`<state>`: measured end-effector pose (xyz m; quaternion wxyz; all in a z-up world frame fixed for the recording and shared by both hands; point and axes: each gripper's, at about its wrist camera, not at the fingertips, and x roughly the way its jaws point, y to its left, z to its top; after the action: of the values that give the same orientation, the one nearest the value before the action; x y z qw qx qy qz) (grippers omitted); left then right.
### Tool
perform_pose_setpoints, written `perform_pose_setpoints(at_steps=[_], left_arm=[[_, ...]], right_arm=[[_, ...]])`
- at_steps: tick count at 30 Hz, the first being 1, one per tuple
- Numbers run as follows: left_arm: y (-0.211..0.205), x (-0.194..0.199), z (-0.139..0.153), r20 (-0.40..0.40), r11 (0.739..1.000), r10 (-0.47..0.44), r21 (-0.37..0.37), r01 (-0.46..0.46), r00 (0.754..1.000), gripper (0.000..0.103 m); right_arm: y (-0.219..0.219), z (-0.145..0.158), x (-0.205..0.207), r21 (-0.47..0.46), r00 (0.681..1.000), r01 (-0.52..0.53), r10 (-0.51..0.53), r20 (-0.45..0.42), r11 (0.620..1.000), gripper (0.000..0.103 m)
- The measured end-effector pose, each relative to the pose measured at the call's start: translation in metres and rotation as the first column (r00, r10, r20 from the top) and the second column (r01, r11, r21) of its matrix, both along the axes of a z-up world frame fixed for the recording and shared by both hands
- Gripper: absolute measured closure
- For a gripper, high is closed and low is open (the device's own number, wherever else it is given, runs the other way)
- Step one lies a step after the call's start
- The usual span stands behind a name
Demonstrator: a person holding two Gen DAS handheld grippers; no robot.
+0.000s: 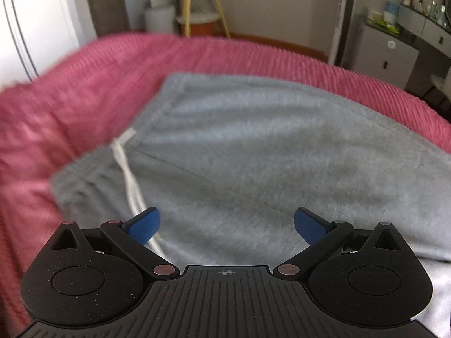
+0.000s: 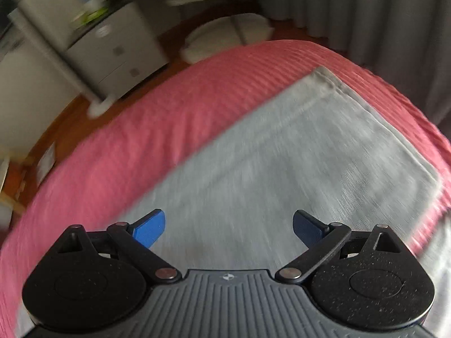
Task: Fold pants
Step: 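Move both grippers over the grey sweatpants toward the leg hems, then grasp the hem of one pant leg with the right gripper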
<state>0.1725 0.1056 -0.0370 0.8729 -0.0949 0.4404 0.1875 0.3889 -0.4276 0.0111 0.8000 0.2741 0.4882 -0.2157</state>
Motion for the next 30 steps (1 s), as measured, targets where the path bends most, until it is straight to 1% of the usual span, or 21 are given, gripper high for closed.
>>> perform_pose_setpoints(at_steps=[1, 2, 5, 6, 7, 8, 9, 10, 11, 12, 13, 14, 15, 18, 19, 21, 23, 25, 27, 28, 30], left_arm=[[0.007, 0.005, -0.004, -0.001, 0.999, 0.005, -0.039, -0.005, 1.0, 0.0], [0.009, 0.008, -0.007, 0.001, 0.998, 0.013, -0.059, -0.013, 1.0, 0.0], [0.011, 0.014, -0.012, 0.034, 0.995, 0.034, -0.09, -0.031, 0.999, 0.0], [0.012, 0.016, -0.014, 0.045, 0.995, 0.044, -0.09, -0.04, 0.998, 0.0], [0.013, 0.018, -0.016, 0.061, 0.995, 0.048, -0.089, -0.043, 0.997, 0.0], [0.014, 0.021, -0.018, 0.068, 0.995, 0.051, -0.088, -0.045, 0.996, 0.0], [0.016, 0.022, -0.02, 0.074, 0.995, 0.057, -0.086, -0.051, 0.996, 0.0], [0.017, 0.023, -0.024, 0.087, 0.995, 0.066, -0.086, -0.059, 0.994, 0.0], [0.019, 0.021, -0.026, 0.104, 0.994, 0.07, -0.087, -0.061, 0.992, 0.0], [0.019, 0.018, -0.028, 0.122, 0.993, 0.075, -0.095, -0.063, 0.99, 0.0], [0.021, 0.014, -0.031, 0.139, 0.991, 0.083, -0.116, -0.067, 0.987, 0.0], [0.022, 0.008, -0.031, 0.162, 0.988, 0.089, -0.14, -0.066, 0.983, 0.0], [0.025, 0.003, -0.031, 0.183, 0.984, 0.091, -0.17, -0.059, 0.979, 0.0], [0.032, -0.006, -0.025, 0.202, 0.971, 0.094, -0.233, -0.045, 0.975, 0.0], [0.033, -0.009, -0.021, 0.206, 0.971, 0.094, -0.233, -0.045, 0.974, 0.0], [0.033, -0.018, -0.012, 0.247, 0.972, 0.102, -0.232, -0.043, 0.964, 0.0], [0.033, -0.026, -0.004, 0.289, 0.967, 0.098, -0.254, -0.023, 0.952, 0.0], [0.033, -0.031, 0.0, 0.318, 0.961, 0.068, -0.274, 0.023, 0.946, 0.0], [0.034, -0.031, 0.0, 0.323, 0.954, 0.046, -0.294, 0.054, 0.945, 0.0], [0.035, -0.028, 0.0, 0.315, 0.949, 0.046, -0.309, 0.057, 0.948, 0.0], [0.039, -0.02, -0.001, 0.312, 0.936, 0.04, -0.344, 0.073, 0.949, 0.001]], right_arm=[[-0.006, -0.001, 0.013, -0.01, 1.0, 0.028, -0.028, 0.003, 1.0, 0.006], [-0.01, -0.006, 0.024, -0.01, 0.999, 0.05, -0.05, 0.002, 0.999, 0.006], [-0.023, -0.032, 0.055, -0.014, 0.991, 0.128, -0.129, -0.036, 0.992, 0.007], [-0.024, -0.043, 0.061, -0.004, 0.986, 0.159, -0.159, -0.055, 0.987, 0.009], [-0.027, -0.051, 0.066, -0.013, 0.976, 0.196, -0.197, -0.092, 0.98, 0.015], [-0.03, -0.059, 0.07, -0.029, 0.967, 0.223, -0.225, -0.12, 0.974, 0.018], [-0.03, -0.061, 0.071, -0.055, 0.963, 0.233, -0.238, -0.128, 0.971, 0.025], [-0.029, -0.064, 0.072, -0.087, 0.966, 0.219, -0.228, -0.125, 0.972, 0.038], [-0.026, -0.065, 0.072, -0.126, 0.97, 0.192, -0.207, -0.124, 0.973, 0.047], [-0.024, -0.066, 0.071, -0.165, 0.974, 0.158, -0.18, -0.134, 0.974, 0.062], [-0.023, -0.063, 0.066, -0.177, 0.981, 0.126, -0.149, -0.123, 0.976, 0.084], [-0.022, -0.06, 0.06, -0.167, 0.987, 0.108, -0.126, -0.101, 0.98, 0.093], [-0.025, -0.054, 0.047, -0.133, 0.993, 0.092, -0.101, -0.061, 0.987, 0.098], [-0.03, -0.033, -0.006, -0.028, 0.995, 0.071, -0.069, 0.068, 0.997, 0.099], [-0.033, -0.023, -0.037, 0.013, 0.99, 0.068, -0.069, 0.123, 0.998, 0.099], [-0.032, -0.004, -0.1, 0.057, 0.975, 0.046, -0.057, 0.217, 0.997, 0.099], [-0.024, 0.012, -0.177, 0.071, 0.953, 0.013, -0.034, 0.301, 0.997, 0.099], [-0.012, 0.015, -0.25, 0.065, 0.946, -0.016, -0.006, 0.323, 0.998, 0.099], [0.0, 0.002, -0.314, 0.077, 0.955, -0.029, 0.005, 0.297, 0.997, 0.099], [0.002, -0.01, -0.334, 0.089, 0.961, -0.025, 0.0, 0.275, 0.996, 0.099], [0.005, -0.036, -0.36, 0.122, 0.982, -0.027, 0.003, 0.191, 0.992, 0.099]])
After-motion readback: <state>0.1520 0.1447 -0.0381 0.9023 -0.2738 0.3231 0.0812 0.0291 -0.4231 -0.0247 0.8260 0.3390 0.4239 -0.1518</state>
